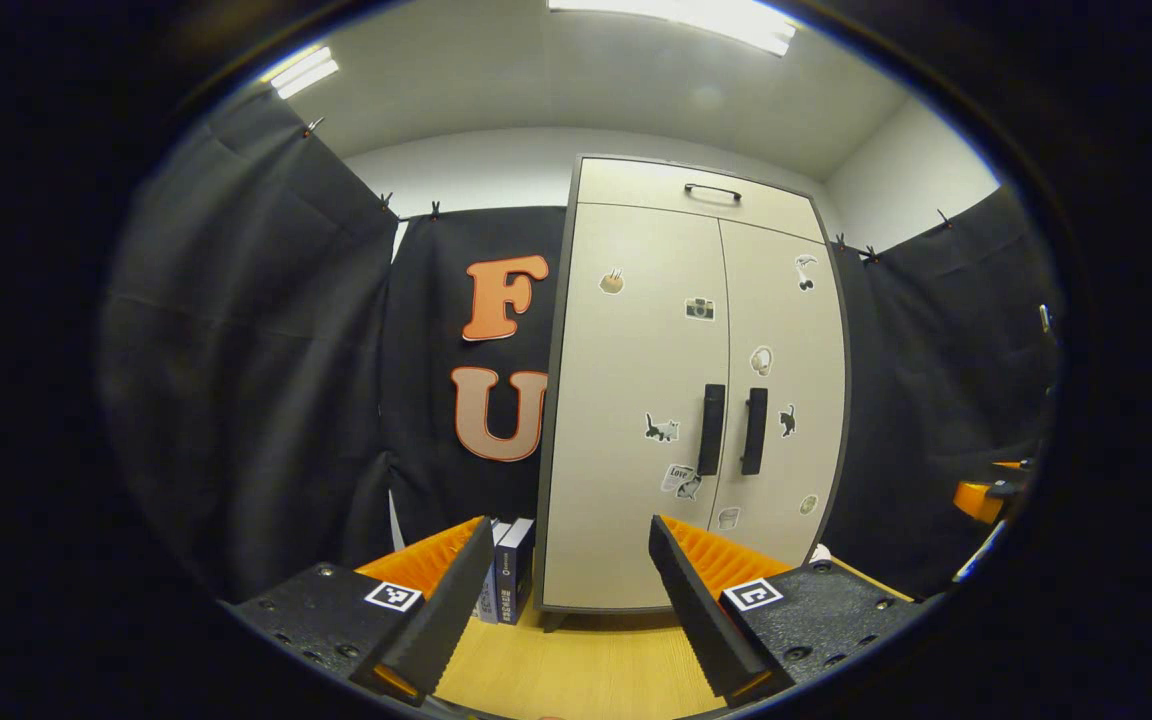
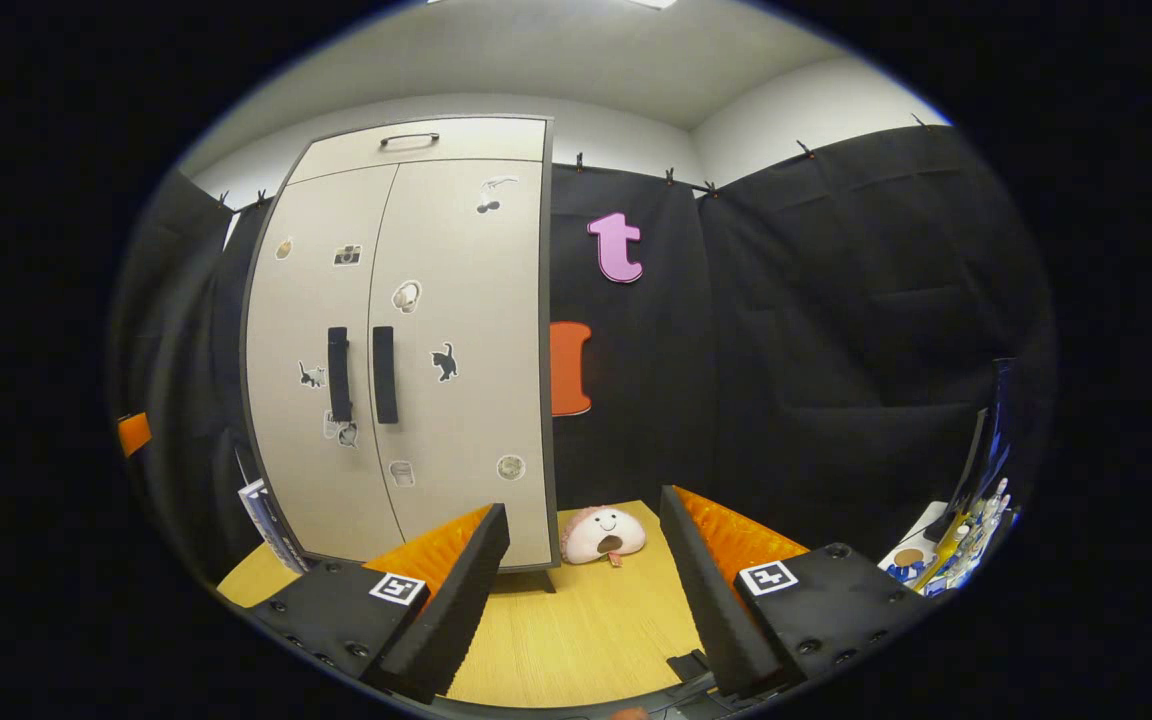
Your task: Open the right door of the double-door shoe cabinet with the right hand, and open the left door with the left hand.
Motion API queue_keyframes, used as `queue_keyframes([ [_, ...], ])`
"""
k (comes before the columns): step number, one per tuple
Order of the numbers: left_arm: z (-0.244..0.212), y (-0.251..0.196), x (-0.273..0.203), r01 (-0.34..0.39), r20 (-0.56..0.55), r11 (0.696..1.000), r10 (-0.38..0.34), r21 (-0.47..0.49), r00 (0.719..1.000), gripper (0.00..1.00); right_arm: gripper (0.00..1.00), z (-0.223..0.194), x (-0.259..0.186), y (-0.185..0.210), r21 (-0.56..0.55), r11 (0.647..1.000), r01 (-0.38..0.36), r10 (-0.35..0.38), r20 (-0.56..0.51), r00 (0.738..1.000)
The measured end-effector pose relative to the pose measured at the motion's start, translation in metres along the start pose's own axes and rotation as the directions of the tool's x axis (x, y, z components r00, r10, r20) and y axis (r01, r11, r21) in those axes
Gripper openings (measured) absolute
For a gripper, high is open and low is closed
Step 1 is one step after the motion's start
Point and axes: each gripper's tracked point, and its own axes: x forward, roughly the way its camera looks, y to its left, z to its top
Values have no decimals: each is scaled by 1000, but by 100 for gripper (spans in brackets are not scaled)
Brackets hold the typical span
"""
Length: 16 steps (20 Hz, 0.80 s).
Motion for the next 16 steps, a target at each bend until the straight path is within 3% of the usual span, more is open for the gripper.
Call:
queue_keyframes([
  [16, -21, 11, 3, -6, -45, 1000, 6, -13, 999, 95, 94, 11, 26, 41, -50, 996, -71, 70, -23, 997],
])
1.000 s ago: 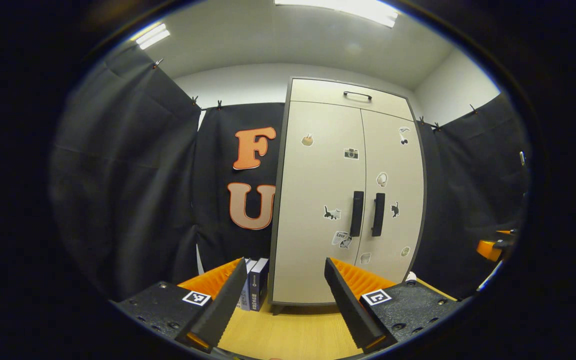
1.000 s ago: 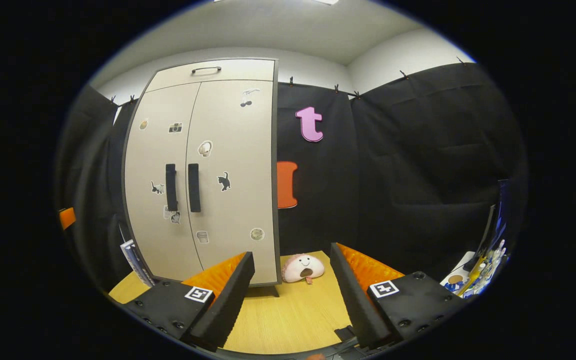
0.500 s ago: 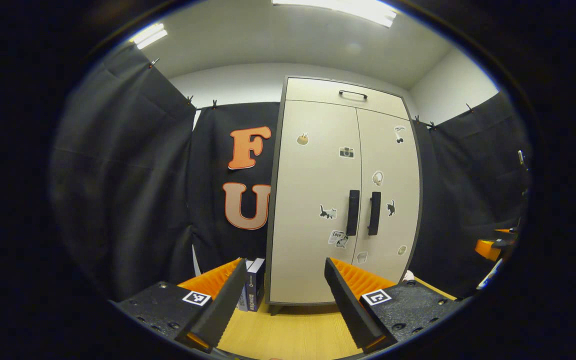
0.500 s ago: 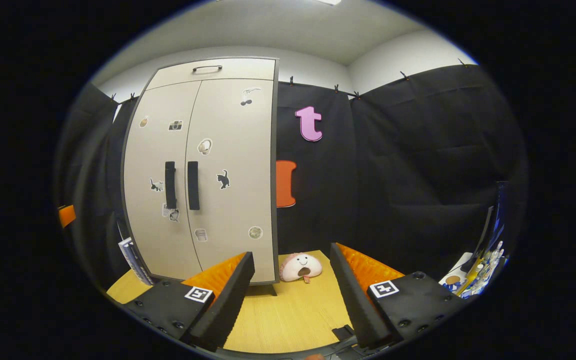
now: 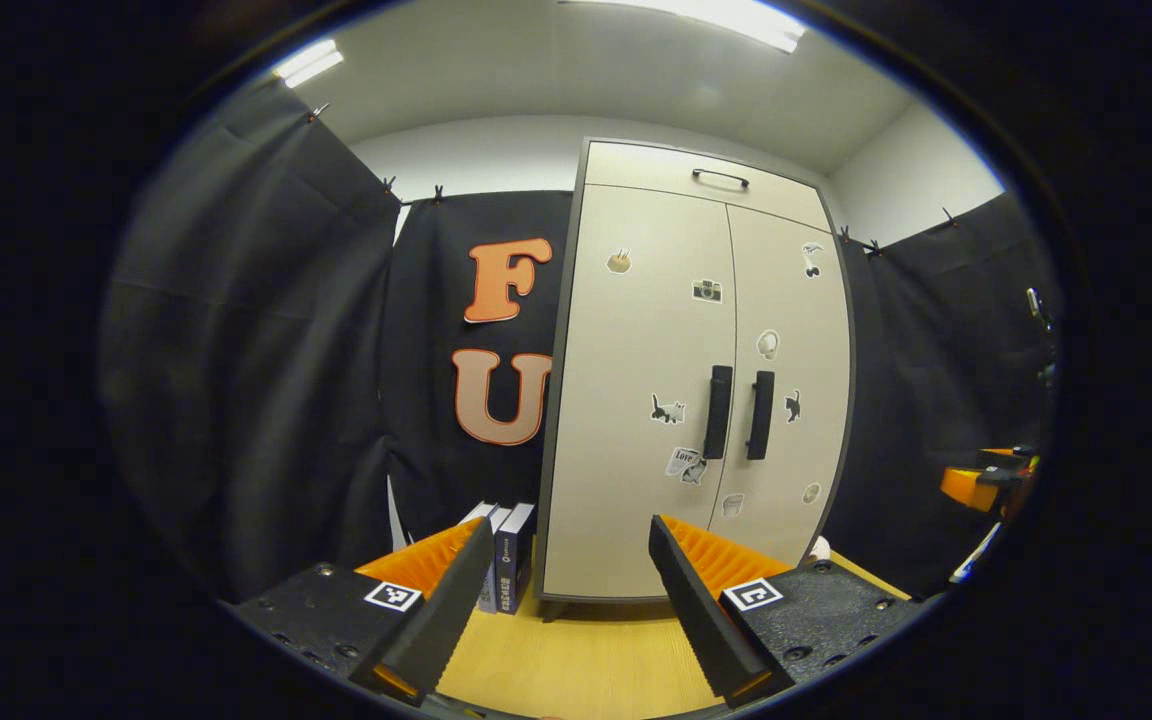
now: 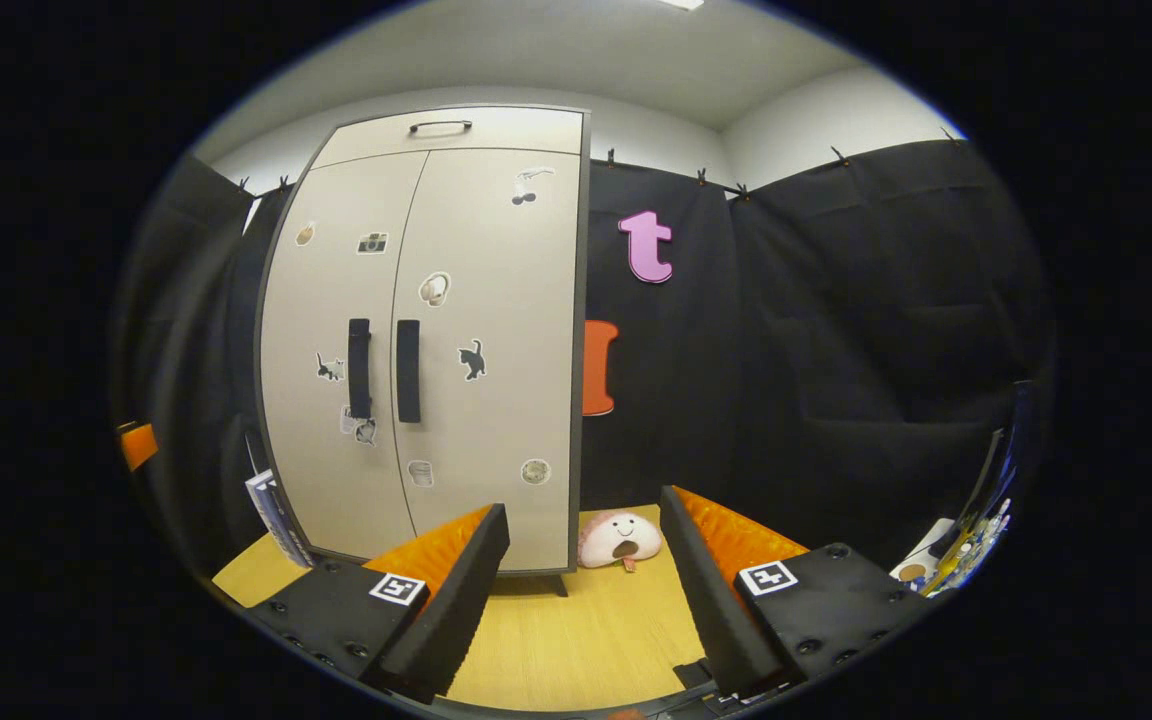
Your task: Open the right door of the double-door shoe cabinet with the right hand, and open the left door with the left hand.
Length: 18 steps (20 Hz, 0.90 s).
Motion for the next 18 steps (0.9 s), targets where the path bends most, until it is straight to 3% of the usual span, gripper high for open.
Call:
queue_keyframes([
  [3, -4, 6, -1, -13, -8, 1000, 13, -2, 1000, 95, 94, 10, 16, 22, 9, 999, -47, 47, 6, 999],
  [4, -5, 7, -1, -15, -12, 1000, 15, -3, 1000, 95, 98, 14, 24, 32, 11, 998, -66, 65, 11, 998],
  [5, -8, 8, 0, -18, -15, 1000, 18, -2, 1000, 95, 94, 17, 32, 40, 12, 997, -82, 82, 15, 997],
  [15, -9, 31, 0, -68, -19, 998, 69, 17, 997, 94, 93, 37, 105, 119, 20, 982, -189, 189, -25, 982],
  [18, -12, 42, 0, -97, -23, 995, 98, 33, 995, 95, 98, 42, 128, 140, 26, 978, -207, 208, -27, 978],
])
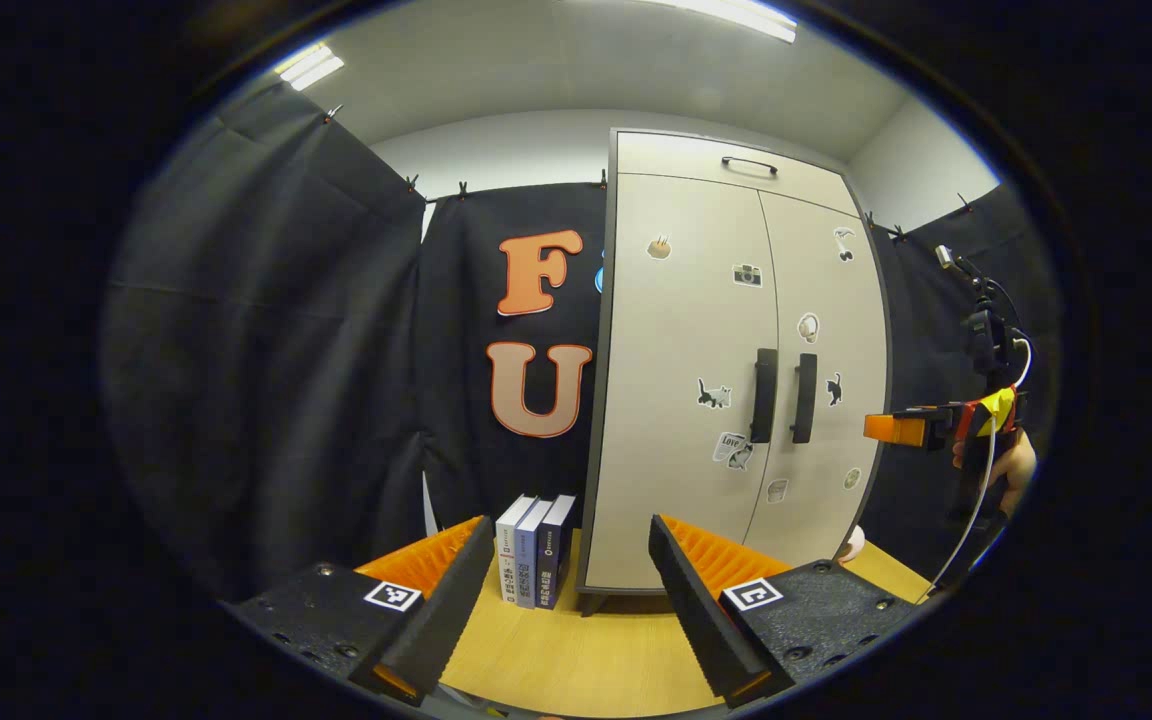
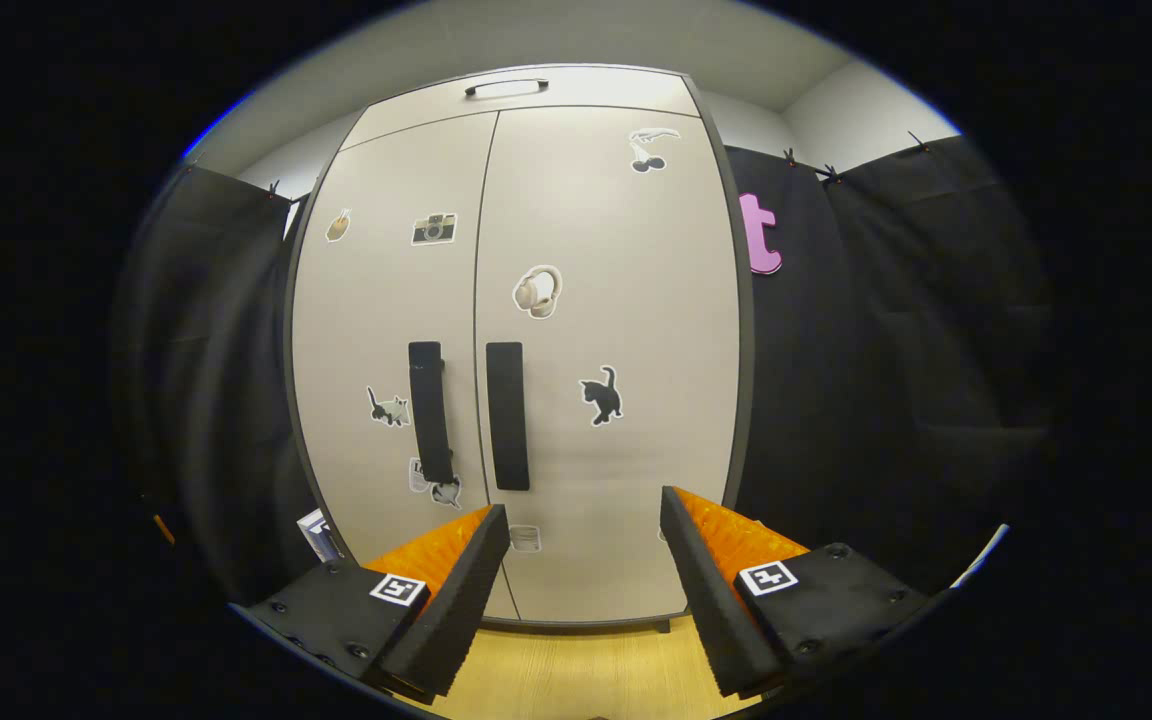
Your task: Open the right door of the double-door shoe cabinet with the right hand, and open the left door with the left hand.
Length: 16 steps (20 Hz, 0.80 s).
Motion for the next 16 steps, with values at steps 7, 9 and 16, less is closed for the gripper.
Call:
queue_keyframes([
  [7, -6, 24, 9, -59, -12, 998, 59, -2, 998, 95, 98, 12, 50, 28, -8, 1000, -21, 21, -7, 1000],
  [9, -8, 30, 13, -73, -13, 997, 73, -3, 997, 95, 98, 17, 62, 33, 0, 1000, -26, 26, -6, 1000],
  [16, -10, 44, 27, -109, -14, 994, 109, -1, 994, 95, 82, 25, 97, 52, -1, 999, -37, 37, -7, 999],
])
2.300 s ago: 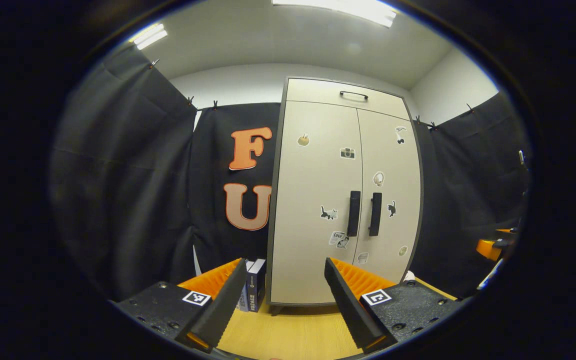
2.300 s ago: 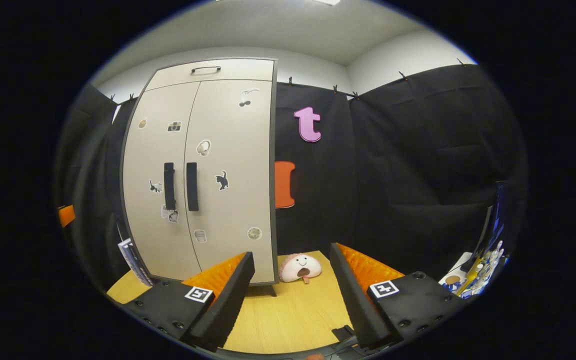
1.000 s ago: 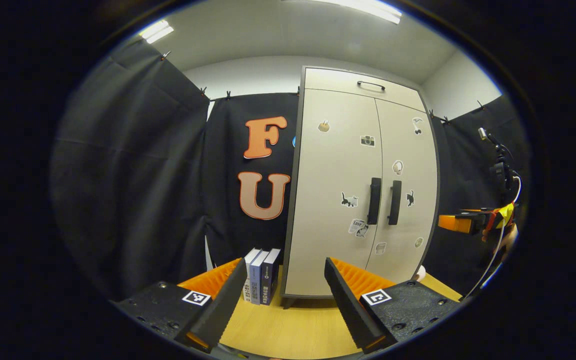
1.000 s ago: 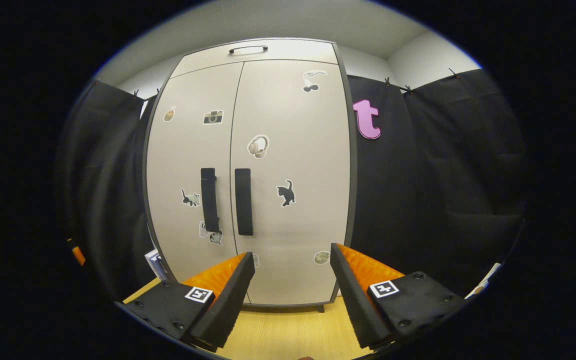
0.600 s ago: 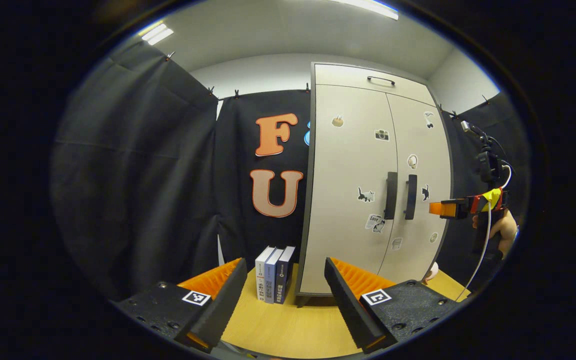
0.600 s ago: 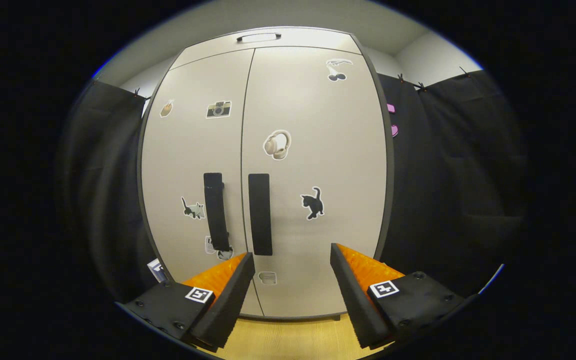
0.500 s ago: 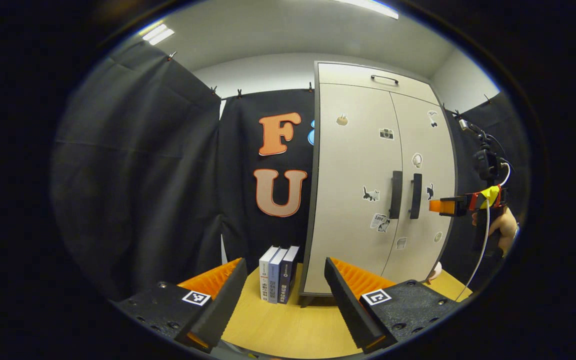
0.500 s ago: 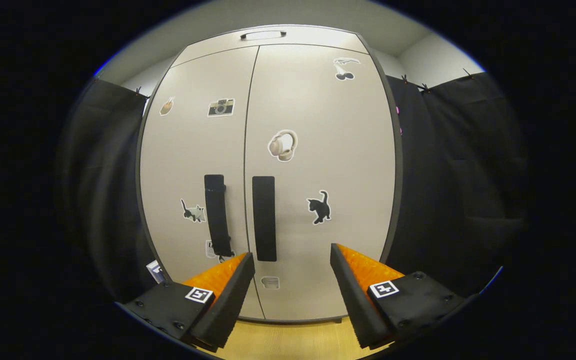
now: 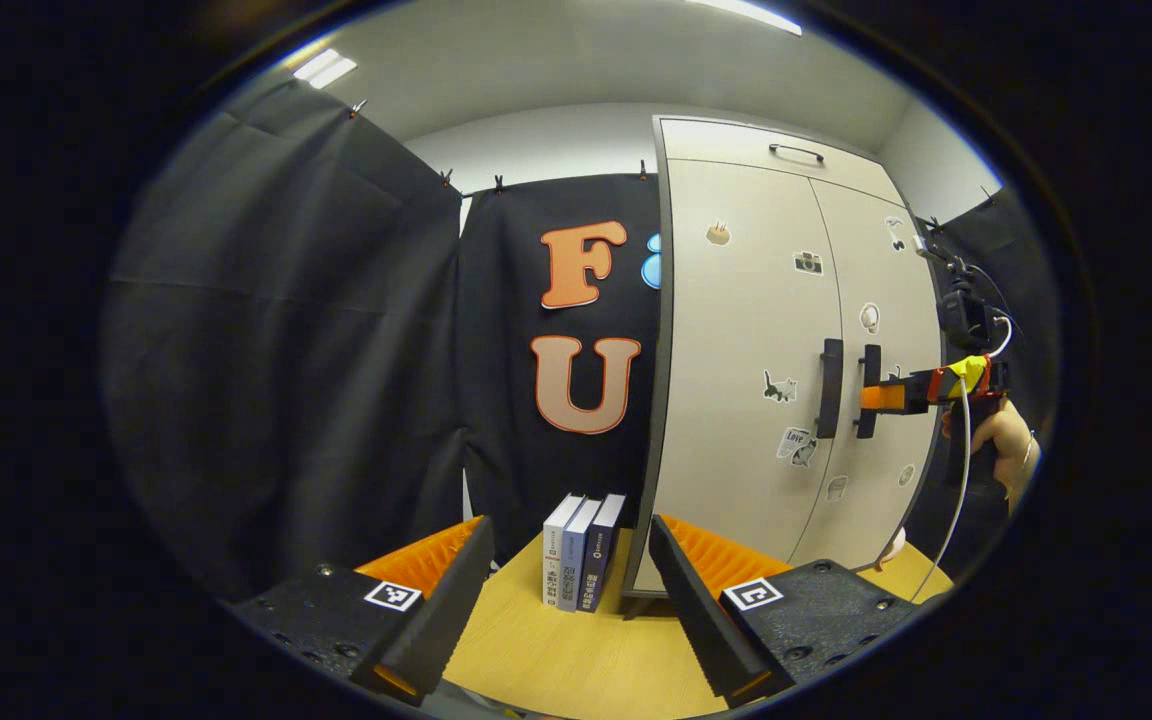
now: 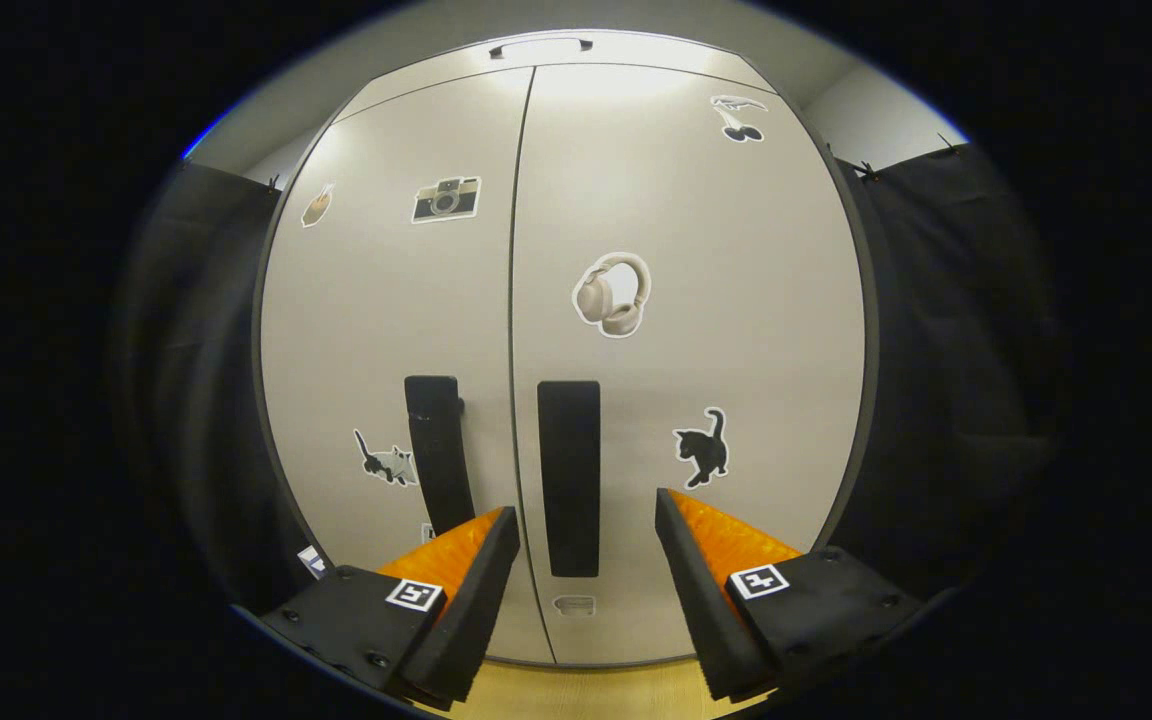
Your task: Open the right door of the double-door shoe cabinet with the right hand, and open the left door with the left hand.
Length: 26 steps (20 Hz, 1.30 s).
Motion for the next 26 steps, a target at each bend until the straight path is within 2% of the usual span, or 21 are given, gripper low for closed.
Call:
queue_keyframes([
  [1, 0, 2, 0, -3, 0, 1000, 3, 0, 1000, 95, 86, -1, 3, 2, 10, 1000, -4, 4, -6, 1000],
  [2, 0, 3, 2, -7, -1, 1000, 7, 0, 1000, 95, 80, -2, 7, 2, 17, 1000, -3, 3, -15, 1000],
  [4, -1, 6, 5, -11, -4, 1000, 11, 1, 1000, 95, 76, -4, 13, 3, 23, 1000, -3, 3, -25, 1000],
  [6, -2, 8, 6, -13, -9, 1000, 13, -1, 1000, 95, 60, -5, 17, 3, 26, 1000, -2, 3, -31, 1000],
  [7, -2, 9, 5, -13, -11, 1000, 13, -1, 1000, 95, 57, -6, 18, 4, 27, 1000, 0, 1, -35, 999],
  [10, -2, 12, 2, -14, -9, 1000, 14, 3, 1000, 95, 57, -6, 22, 4, 37, 999, 10, -8, -38, 999],
  [11, -1, 12, 2, -14, -7, 1000, 14, 4, 1000, 95, 42, -7, 20, 5, 35, 999, 15, -13, -42, 999],
  [15, 2, 18, -8, -16, 0, 1000, 16, 11, 1000, 95, 39, -10, 23, 4, 23, 1000, 12, -10, -55, 998],
  [17, 3, 20, -15, -15, 2, 1000, 15, 9, 1000, 95, 30, -12, 20, 4, 16, 1000, 4, -3, -65, 998],
  [19, 3, 21, -21, -12, 4, 1000, 12, 4, 1000, 95, 30, -13, 14, 3, 17, 1000, -3, 5, -73, 997],
  [20, 3, 20, -25, -8, 3, 1000, 8, 3, 1000, 97, 22, -14, 10, 3, 18, 1000, -12, 13, -74, 997],
  [23, 4, 13, -32, 18, 0, 1000, -18, 5, 1000, 95, 23, -13, -1, 2, 27, 999, -20, 22, -84, 996],
  [26, 11, 5, -42, 41, 15, 999, -40, -3, 999, 93, 23, -13, -14, -5, -22, 1000, -11, 9, -73, 997],
])
